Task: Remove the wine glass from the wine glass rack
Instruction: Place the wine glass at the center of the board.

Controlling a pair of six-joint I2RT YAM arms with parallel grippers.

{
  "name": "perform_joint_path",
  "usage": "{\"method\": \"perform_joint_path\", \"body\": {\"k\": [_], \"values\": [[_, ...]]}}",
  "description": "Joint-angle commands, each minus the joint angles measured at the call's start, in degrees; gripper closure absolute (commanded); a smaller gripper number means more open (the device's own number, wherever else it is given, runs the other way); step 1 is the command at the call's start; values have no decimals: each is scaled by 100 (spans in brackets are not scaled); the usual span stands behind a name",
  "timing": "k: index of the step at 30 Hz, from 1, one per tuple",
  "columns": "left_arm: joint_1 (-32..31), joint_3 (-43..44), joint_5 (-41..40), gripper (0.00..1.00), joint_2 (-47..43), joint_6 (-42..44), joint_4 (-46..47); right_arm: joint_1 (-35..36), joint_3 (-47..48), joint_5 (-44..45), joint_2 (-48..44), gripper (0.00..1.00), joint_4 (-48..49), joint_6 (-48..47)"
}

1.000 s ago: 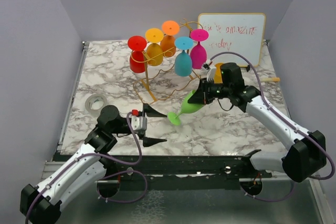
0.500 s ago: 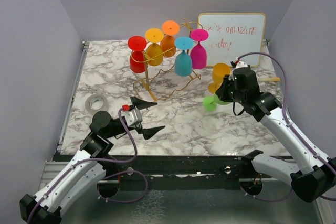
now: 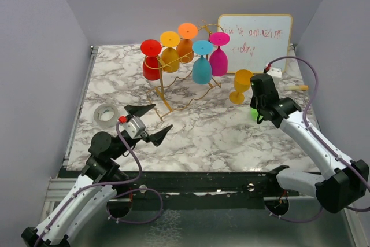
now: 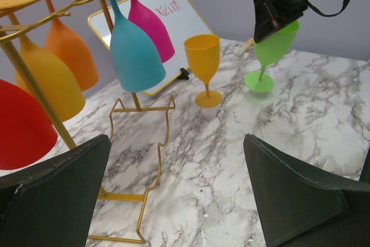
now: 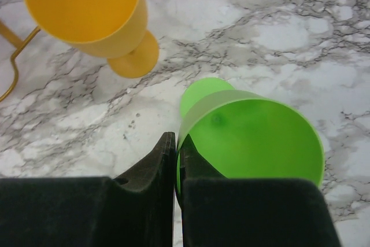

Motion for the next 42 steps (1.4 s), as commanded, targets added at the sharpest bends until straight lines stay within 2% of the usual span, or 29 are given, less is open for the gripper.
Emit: {"method": "perform_joint_path", "body": {"k": [1,6,11,15,22,26,42], "values": [[38,-124,-520,1,-216,-84,-193,-298,180,459,118,100,590,-175],[107,-57,-770,1,-221,12,-293,-897,502,-338,646,100,916,-295],[172,-85,-535,1,-106,-68,-282,-1346,1036,-911,1453,99,815,-522],[341,53,-173,1,123,-59,-410,-1633,1317,-1428,1760,100,839,-711],[605,53,38,1,199,-148,-350,-1728,1850,-1247,2386,100,551,-953],[621,1,19,1,110,-104,-312,-1783,2130,-1500,2720,100,374,-1037],[763,-35,197,1,94,-95,-255,-1783,2289,-1599,3035,99,218,-1081]]}}
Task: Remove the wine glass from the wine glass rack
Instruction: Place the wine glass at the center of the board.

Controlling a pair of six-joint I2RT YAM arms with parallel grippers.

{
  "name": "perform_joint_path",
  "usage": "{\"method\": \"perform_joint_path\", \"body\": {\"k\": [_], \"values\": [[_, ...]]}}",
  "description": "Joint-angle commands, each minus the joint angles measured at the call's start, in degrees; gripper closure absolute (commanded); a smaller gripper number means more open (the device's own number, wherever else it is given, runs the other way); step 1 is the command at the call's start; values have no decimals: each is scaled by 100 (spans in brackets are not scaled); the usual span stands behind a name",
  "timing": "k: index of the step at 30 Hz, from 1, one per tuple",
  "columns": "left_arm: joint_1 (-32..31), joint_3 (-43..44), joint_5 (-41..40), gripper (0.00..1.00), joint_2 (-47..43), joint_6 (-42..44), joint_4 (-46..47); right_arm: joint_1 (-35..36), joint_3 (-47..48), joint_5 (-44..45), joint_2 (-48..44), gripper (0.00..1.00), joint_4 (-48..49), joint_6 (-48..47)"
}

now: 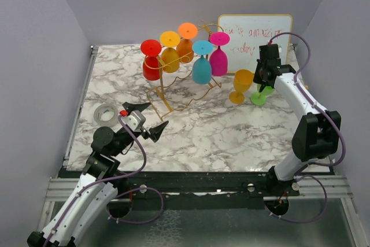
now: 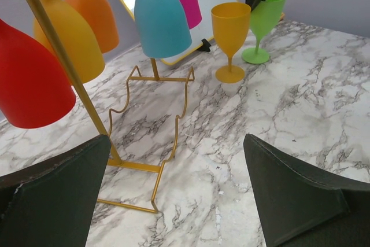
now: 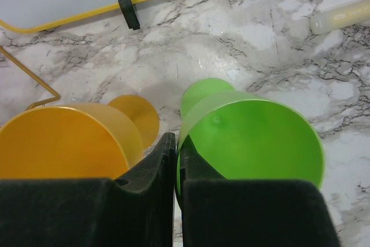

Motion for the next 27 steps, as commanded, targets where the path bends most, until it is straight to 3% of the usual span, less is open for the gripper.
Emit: {"method": "perform_joint_path", "body": {"k": [1,27], "values": [[38,17,215,1,-22,-11,40,-32,196,-101,124,99,-210,-148],[134,24,-28,1,-114,-99,53,-32,511,-279,327,89,-311,-476]]}}
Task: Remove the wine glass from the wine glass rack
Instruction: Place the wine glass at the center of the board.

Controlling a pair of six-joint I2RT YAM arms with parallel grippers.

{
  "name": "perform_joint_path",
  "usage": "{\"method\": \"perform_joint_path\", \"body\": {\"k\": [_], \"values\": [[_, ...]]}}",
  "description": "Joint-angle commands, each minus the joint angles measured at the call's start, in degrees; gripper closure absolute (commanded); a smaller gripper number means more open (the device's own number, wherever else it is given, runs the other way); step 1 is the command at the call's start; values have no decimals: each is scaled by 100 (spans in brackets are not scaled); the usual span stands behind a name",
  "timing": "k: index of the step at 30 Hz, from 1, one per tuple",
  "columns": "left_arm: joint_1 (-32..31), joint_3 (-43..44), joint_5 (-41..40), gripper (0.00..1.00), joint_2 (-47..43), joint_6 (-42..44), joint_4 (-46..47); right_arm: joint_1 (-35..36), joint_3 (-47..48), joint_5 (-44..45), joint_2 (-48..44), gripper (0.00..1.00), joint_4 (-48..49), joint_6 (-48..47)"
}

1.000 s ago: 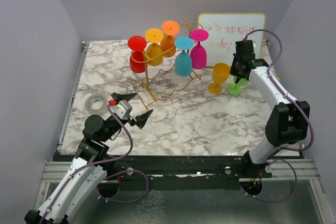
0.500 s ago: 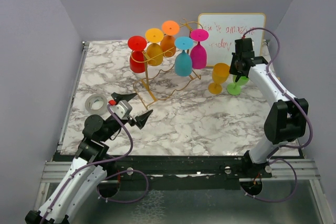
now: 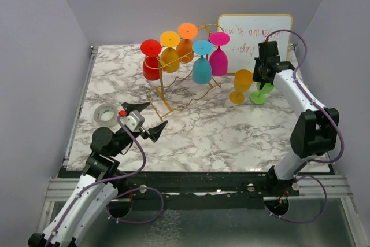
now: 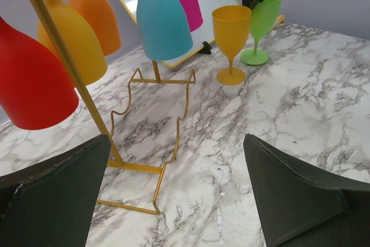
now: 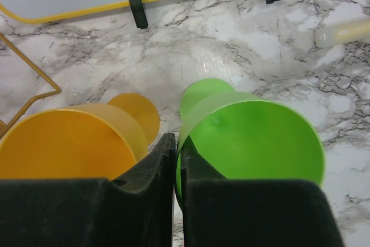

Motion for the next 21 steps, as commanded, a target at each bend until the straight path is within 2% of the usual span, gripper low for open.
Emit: {"method": "perform_joint_path", "body": {"k": [1,4,8,21], "values": [[49,23,-117,1,-58,-93,51,-32,187,-110,130,89,-119,-82],[58,11,-122,1,-63,-91,66,-32,243,-209,184,89,-139,-92],[66,9,-122,1,-51,-118,71,-32,318,-232,223,77,-182,-131],[76,8,4,1,-51,-146,104,-32,594,-126,-14,74,-379,-196]]}}
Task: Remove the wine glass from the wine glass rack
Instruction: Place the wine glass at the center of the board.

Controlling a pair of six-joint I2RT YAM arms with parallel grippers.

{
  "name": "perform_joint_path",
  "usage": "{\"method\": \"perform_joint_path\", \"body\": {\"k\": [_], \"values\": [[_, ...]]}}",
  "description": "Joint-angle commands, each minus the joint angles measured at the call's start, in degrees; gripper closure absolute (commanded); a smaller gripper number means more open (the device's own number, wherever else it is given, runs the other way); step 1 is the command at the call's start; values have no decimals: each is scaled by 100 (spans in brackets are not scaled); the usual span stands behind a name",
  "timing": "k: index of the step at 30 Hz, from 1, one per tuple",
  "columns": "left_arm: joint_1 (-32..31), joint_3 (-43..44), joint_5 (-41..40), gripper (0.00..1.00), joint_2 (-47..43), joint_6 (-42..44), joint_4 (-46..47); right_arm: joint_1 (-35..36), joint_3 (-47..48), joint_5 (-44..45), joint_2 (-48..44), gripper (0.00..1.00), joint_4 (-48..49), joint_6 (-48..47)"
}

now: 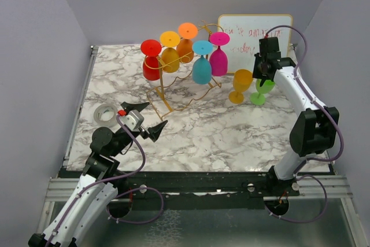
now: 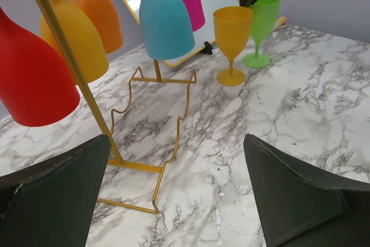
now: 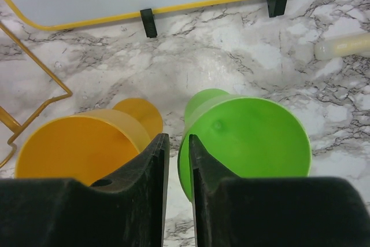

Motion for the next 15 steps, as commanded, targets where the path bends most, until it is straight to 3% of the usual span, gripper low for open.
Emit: {"method": "perform_joint_path", "body": {"k": [1,8,15], "values": [[38,-4,51,1,-44,-54,110,-32,226,-23,-221,74,-180,-93],[38,-5,58,1,-24,-61,123,-32,192,-436,-749,74,-183,-96],[47,-10,54,1,2,-54,132,-32,-438,-1555,-1698,69,428,316]]}}
